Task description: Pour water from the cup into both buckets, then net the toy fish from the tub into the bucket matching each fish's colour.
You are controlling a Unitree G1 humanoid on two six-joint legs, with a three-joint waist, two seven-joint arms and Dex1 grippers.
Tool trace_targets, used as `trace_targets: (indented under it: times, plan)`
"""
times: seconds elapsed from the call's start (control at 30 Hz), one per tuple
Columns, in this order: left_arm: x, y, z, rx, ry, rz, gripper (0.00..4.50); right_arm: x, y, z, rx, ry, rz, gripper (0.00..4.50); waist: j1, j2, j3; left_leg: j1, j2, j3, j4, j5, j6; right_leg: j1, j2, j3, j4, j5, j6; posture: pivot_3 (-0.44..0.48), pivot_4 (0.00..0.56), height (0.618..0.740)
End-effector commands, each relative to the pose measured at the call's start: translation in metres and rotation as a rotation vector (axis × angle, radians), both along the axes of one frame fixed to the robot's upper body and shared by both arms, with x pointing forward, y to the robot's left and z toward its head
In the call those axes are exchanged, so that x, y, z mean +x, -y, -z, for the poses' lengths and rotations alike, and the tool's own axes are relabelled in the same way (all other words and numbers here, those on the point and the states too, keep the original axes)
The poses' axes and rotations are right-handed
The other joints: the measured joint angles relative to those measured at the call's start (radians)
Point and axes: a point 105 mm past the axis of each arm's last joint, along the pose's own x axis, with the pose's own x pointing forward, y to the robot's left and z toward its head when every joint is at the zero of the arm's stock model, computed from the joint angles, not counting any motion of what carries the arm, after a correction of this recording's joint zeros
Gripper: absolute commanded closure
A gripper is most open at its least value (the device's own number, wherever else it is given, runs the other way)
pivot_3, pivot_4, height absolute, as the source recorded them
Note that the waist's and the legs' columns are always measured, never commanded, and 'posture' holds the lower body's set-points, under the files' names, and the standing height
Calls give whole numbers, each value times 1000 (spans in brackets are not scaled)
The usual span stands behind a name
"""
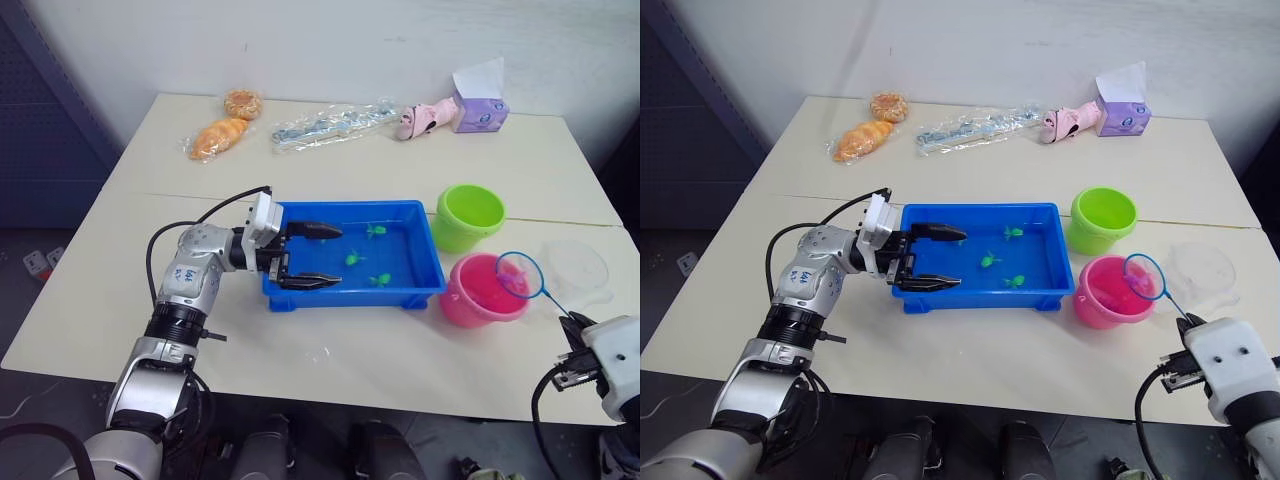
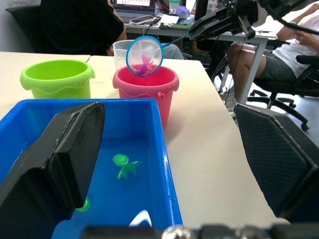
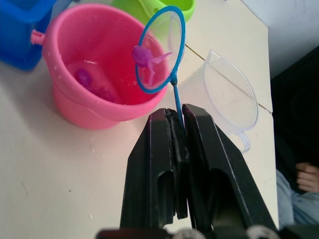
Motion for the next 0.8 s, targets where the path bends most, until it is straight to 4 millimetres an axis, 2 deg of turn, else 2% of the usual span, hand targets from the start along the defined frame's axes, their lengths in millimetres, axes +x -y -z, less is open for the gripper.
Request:
trace_targets:
  times: [0.03,0.17,0.23,0.33,0.47,0.57,0.63,0.7,0.8]
  plan:
    - [-2,0,-5,-12,32,-8,39,5,-4,-10,-338,55,-111,4500,0,0,0,0,0,0,0,0,0,0,0,0,0,0,0,0,150,740]
    - [-2,-1,-5,-14,33,-15,39,8,-1,-13,-512,93,-129,4500,-1,0,0,0,0,0,3,0,0,0,0,0,1,0,0,0,150,740]
    - [-2,-2,-4,-14,32,-20,39,9,-2,-19,-471,136,-118,4500,0,0,0,0,0,0,4,0,0,0,0,0,2,0,0,0,150,740]
    - [-1,-6,-4,-13,32,-38,39,11,-4,-30,-152,223,-55,4500,1,0,0,0,0,0,5,0,0,0,0,0,3,0,0,0,150,740]
    - [4,-18,-2,-2,30,-84,39,14,-32,-40,319,257,-164,4500,-3,0,0,0,0,-1,7,0,0,1,0,0,6,0,0,0,150,740]
    - [7,-28,-1,3,29,-125,39,19,-49,-45,530,189,-244,4500,-9,0,0,2,1,-1,8,0,0,2,0,0,7,0,0,0,150,740]
    - [8,-34,0,7,28,-152,39,25,-65,-49,548,109,-329,4500,-10,0,0,5,1,-1,8,-1,1,4,-1,1,7,0,0,0,150,740]
    - [8,-39,1,11,27,-178,39,33,-81,-49,476,15,-408,4500,-10,0,0,8,1,0,7,-2,2,7,-2,2,7,0,0,0,150,740]
    - [8,-45,3,13,25,-208,39,46,-89,-44,344,-84,-447,4500,-7,0,0,12,2,-2,7,-4,2,12,-2,1,4,-1,-1,0,150,740]
